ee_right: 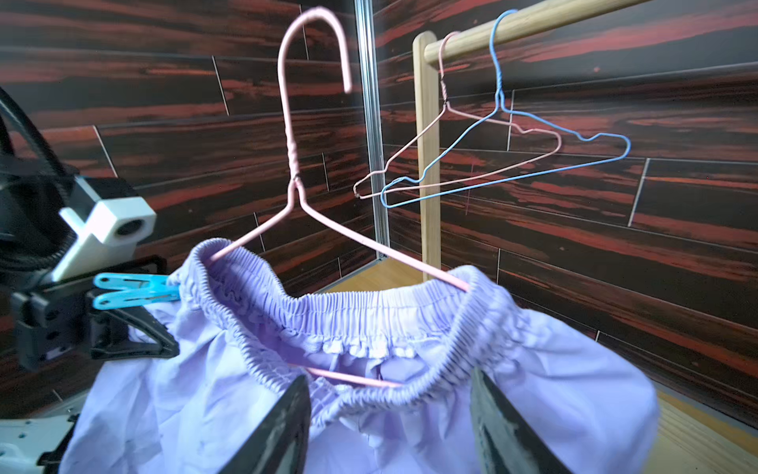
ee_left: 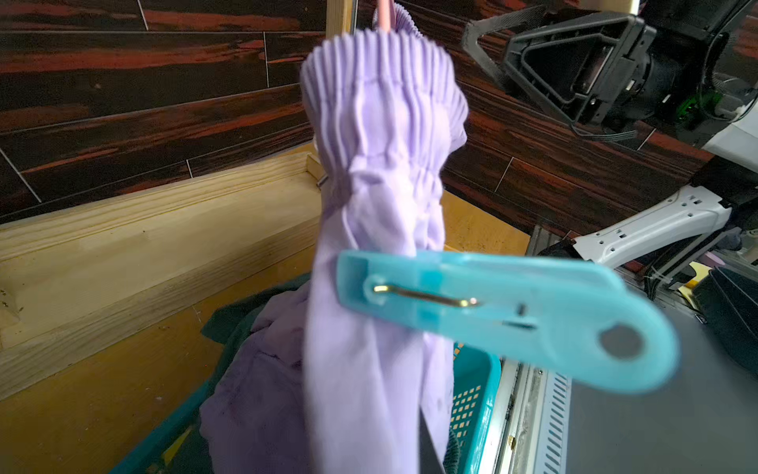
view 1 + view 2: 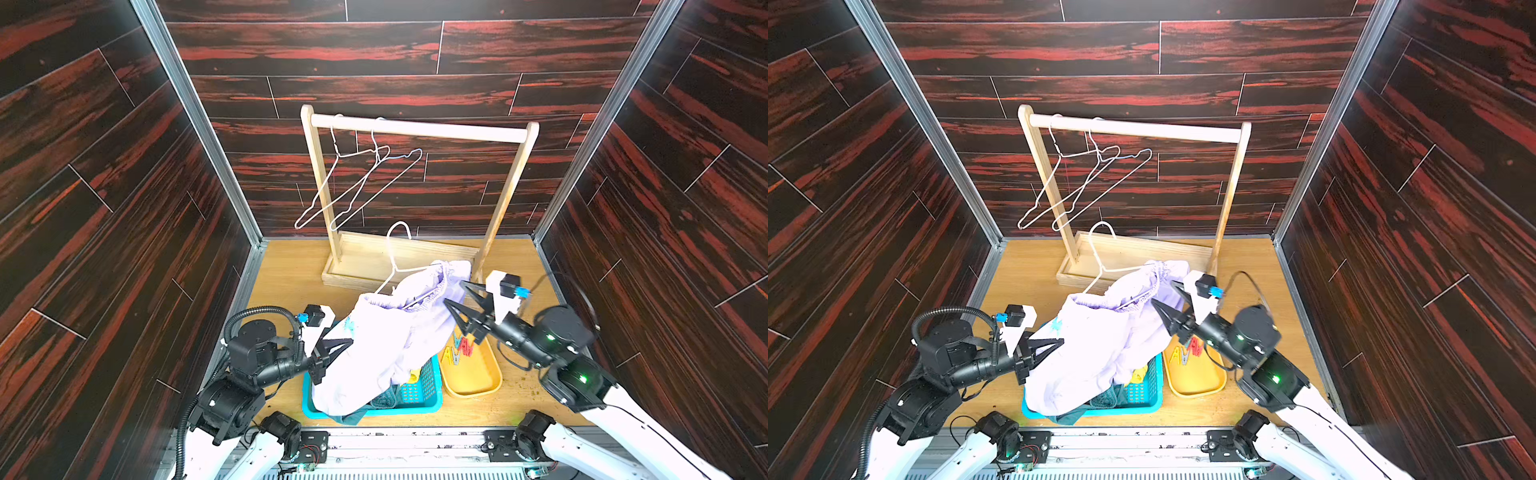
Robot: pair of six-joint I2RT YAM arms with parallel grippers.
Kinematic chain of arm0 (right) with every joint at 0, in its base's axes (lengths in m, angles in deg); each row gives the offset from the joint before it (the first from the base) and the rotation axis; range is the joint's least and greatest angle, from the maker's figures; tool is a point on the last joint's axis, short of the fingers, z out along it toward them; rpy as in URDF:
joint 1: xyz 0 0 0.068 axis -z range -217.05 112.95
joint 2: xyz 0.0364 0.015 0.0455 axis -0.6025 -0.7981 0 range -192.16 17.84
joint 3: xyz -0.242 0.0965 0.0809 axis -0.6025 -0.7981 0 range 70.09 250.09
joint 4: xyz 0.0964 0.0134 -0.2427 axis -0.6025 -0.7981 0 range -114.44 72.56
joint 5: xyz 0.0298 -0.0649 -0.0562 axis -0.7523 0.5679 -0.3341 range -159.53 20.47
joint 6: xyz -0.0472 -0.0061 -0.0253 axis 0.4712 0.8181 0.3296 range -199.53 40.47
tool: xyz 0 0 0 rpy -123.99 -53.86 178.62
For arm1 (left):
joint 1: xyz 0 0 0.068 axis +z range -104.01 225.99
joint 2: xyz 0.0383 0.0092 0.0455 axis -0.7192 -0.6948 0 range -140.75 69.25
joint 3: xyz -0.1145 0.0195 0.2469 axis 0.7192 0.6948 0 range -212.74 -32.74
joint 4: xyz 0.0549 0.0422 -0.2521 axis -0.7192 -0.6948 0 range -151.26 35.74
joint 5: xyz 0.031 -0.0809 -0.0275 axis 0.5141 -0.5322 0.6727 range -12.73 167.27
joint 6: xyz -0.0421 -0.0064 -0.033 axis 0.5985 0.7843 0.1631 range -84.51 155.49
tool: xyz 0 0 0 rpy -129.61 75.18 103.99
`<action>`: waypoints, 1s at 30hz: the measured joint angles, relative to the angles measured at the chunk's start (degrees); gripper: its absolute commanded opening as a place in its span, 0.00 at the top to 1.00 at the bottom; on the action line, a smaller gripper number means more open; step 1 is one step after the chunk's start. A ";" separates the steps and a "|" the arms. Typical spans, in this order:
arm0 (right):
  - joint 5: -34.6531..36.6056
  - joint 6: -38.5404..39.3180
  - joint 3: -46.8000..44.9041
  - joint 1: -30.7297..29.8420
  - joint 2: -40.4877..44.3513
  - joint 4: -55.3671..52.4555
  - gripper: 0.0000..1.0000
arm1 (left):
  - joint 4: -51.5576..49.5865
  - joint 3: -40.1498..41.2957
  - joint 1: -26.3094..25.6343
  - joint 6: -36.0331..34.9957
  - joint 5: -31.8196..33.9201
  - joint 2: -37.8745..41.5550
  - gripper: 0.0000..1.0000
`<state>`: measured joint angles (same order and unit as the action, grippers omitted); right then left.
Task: Remove the clothespins securing shorts to the hanger
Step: Place the clothespin in the storage box, then remove the clothespin from the hanger.
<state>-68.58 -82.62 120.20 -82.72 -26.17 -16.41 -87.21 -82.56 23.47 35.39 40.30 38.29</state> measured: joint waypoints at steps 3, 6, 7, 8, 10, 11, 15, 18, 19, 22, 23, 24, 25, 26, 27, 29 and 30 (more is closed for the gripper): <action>0.57 1.51 1.66 -1.31 -2.93 0.22 0.42 | 0.00 0.00 0.00 0.02 0.00 0.00 1.00; 0.59 2.73 4.31 -2.40 -5.70 0.50 0.43 | 0.00 0.00 0.00 0.02 0.00 -0.02 1.00; 0.59 3.06 5.29 -2.67 -6.58 0.68 0.43 | 0.00 0.00 0.00 0.02 0.00 -0.04 1.00; 0.61 3.41 6.34 -2.97 -7.50 0.85 0.43 | 0.00 0.00 0.00 0.02 0.00 -0.09 1.00; 0.61 4.24 8.09 -3.69 -8.98 1.49 0.43 | 0.00 0.00 0.00 0.02 -0.02 -0.13 1.00; 0.63 4.63 8.90 -4.17 -9.64 1.79 0.43 | 0.00 0.00 0.00 0.00 -0.02 -0.15 1.00; 0.61 6.23 12.50 -5.42 -12.57 2.23 0.43 | 0.00 0.00 0.00 0.02 -0.02 -0.17 1.00; 0.59 7.02 15.69 -5.66 -15.28 1.88 0.43 | 0.00 0.00 0.00 0.02 -0.02 -0.17 1.00; 0.59 7.15 16.68 -5.70 -16.11 1.51 0.43 | 0.00 0.00 0.00 0.07 -0.02 -0.17 1.00; 0.61 7.61 20.31 -6.08 -19.02 0.31 0.43 | 0.00 0.00 0.00 0.15 -0.02 -0.17 1.00; 0.66 7.72 21.03 -6.25 -19.74 0.20 0.43 | 0.00 0.00 0.00 0.15 -0.02 -0.17 1.00; 0.72 7.89 21.35 -6.47 -20.20 0.17 0.43 | 0.00 0.00 0.00 0.15 -0.02 -0.17 1.00; 0.79 7.98 21.68 -6.75 -20.63 0.00 0.43 | 0.00 -0.02 0.00 0.17 -0.02 -0.17 1.00; 0.76 8.11 21.90 -7.04 -21.03 -0.22 0.43 | 0.00 -0.02 0.00 0.15 -0.02 -0.17 1.00; 0.74 8.17 22.16 -7.23 -21.40 -0.39 0.43 | 0.00 -0.02 0.00 0.17 -0.02 -0.20 1.00; 0.59 8.24 23.10 -7.65 -22.49 -0.83 0.43 | 0.00 -0.17 0.00 0.17 -0.02 -0.39 1.00; 0.52 8.28 23.69 -7.80 -23.04 -1.07 0.43 | 0.00 -0.24 0.00 0.17 -0.02 -0.52 1.00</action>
<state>-68.05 -74.34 143.89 -90.52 -49.21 -17.48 -87.21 -82.80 23.47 35.57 40.27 37.76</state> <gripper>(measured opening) 0.573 0.066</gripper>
